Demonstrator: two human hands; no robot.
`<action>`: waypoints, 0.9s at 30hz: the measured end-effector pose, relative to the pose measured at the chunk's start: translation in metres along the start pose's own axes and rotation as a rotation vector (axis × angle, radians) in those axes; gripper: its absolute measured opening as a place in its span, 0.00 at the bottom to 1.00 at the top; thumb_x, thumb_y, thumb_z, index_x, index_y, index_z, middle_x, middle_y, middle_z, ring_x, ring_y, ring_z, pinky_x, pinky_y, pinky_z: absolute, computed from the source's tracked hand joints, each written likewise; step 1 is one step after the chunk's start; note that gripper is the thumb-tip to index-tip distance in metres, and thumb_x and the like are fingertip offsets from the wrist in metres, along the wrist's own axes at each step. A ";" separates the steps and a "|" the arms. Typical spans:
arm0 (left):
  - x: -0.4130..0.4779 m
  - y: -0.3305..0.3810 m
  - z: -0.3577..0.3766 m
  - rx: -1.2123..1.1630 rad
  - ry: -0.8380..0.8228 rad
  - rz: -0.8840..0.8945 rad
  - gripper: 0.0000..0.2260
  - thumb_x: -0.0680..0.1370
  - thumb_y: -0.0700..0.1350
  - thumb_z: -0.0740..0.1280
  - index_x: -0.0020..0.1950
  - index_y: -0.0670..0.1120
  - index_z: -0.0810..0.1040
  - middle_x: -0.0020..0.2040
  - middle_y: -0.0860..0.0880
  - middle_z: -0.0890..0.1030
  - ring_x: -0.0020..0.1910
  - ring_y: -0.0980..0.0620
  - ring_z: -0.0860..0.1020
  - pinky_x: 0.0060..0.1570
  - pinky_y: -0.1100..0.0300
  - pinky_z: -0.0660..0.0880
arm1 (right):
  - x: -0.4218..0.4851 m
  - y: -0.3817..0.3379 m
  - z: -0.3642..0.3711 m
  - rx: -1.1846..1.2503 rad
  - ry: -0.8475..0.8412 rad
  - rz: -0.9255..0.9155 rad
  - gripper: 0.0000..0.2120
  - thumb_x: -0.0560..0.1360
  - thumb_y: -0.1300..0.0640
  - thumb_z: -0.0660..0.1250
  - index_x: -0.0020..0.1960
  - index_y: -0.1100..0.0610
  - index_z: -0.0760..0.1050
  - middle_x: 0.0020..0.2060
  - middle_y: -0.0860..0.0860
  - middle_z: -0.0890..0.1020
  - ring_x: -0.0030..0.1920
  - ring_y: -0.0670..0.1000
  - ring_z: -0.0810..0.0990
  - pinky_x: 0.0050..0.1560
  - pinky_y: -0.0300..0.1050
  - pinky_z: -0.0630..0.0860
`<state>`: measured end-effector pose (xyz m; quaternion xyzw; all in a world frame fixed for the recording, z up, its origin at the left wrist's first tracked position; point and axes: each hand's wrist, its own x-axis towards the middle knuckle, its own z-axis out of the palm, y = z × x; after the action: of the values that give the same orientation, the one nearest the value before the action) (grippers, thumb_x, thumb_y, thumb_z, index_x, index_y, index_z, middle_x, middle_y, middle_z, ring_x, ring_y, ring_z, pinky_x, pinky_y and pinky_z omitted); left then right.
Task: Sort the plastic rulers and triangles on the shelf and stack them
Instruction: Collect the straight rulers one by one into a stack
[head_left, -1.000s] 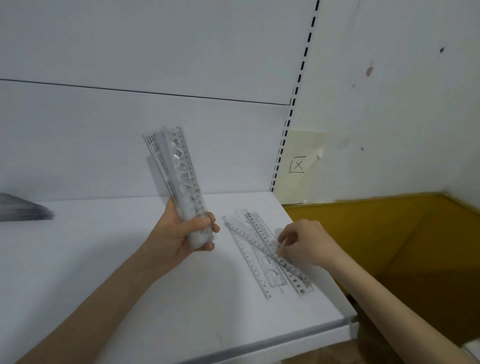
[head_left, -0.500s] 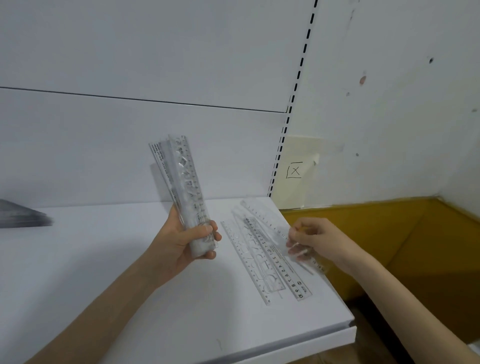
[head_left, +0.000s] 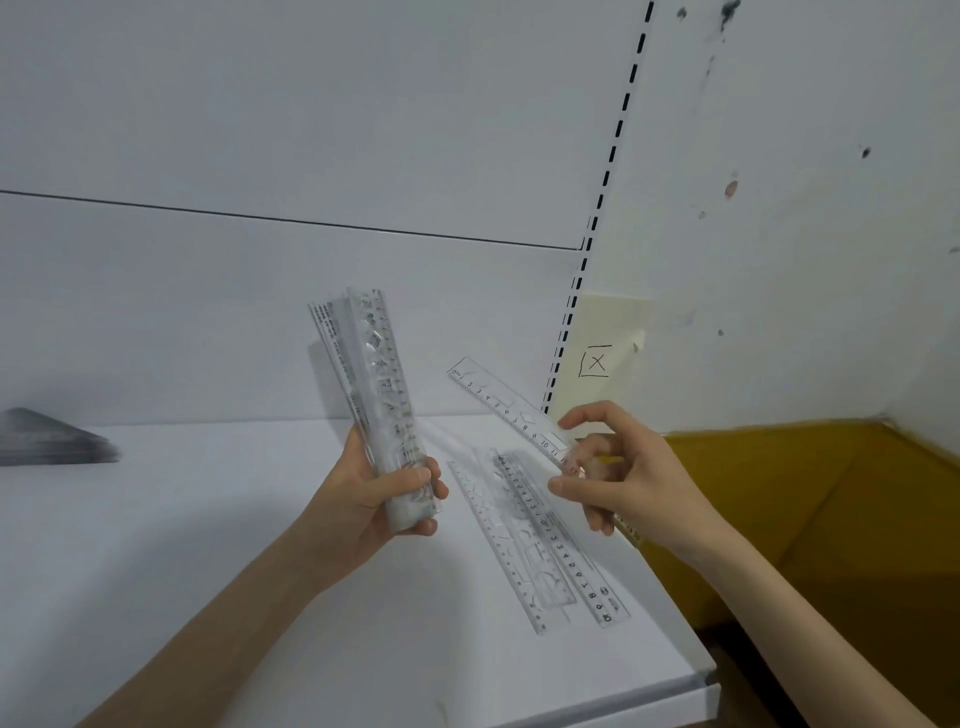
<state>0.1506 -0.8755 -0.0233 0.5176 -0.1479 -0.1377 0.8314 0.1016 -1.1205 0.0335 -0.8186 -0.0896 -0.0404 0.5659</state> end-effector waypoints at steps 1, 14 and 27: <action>0.000 0.000 0.000 -0.004 0.002 0.002 0.24 0.66 0.33 0.68 0.56 0.53 0.67 0.40 0.42 0.77 0.37 0.45 0.78 0.30 0.53 0.74 | 0.000 0.000 0.001 0.013 0.014 -0.006 0.19 0.68 0.64 0.76 0.55 0.54 0.73 0.37 0.55 0.81 0.24 0.55 0.75 0.25 0.43 0.72; 0.001 -0.001 -0.001 -0.006 -0.001 -0.003 0.25 0.66 0.33 0.68 0.57 0.53 0.66 0.40 0.42 0.77 0.37 0.44 0.79 0.30 0.53 0.75 | 0.003 0.007 0.005 0.199 0.054 0.034 0.11 0.71 0.55 0.67 0.42 0.61 0.85 0.35 0.56 0.82 0.33 0.46 0.74 0.31 0.36 0.68; 0.000 -0.004 -0.003 -0.032 -0.138 -0.038 0.35 0.57 0.44 0.83 0.57 0.56 0.69 0.44 0.39 0.77 0.41 0.43 0.78 0.32 0.51 0.74 | 0.032 -0.009 0.037 0.414 -0.071 0.169 0.03 0.70 0.64 0.72 0.42 0.57 0.81 0.38 0.52 0.82 0.35 0.46 0.74 0.36 0.38 0.68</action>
<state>0.1514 -0.8747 -0.0283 0.4962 -0.1928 -0.1910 0.8247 0.1297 -1.0801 0.0336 -0.6905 -0.0470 0.0554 0.7196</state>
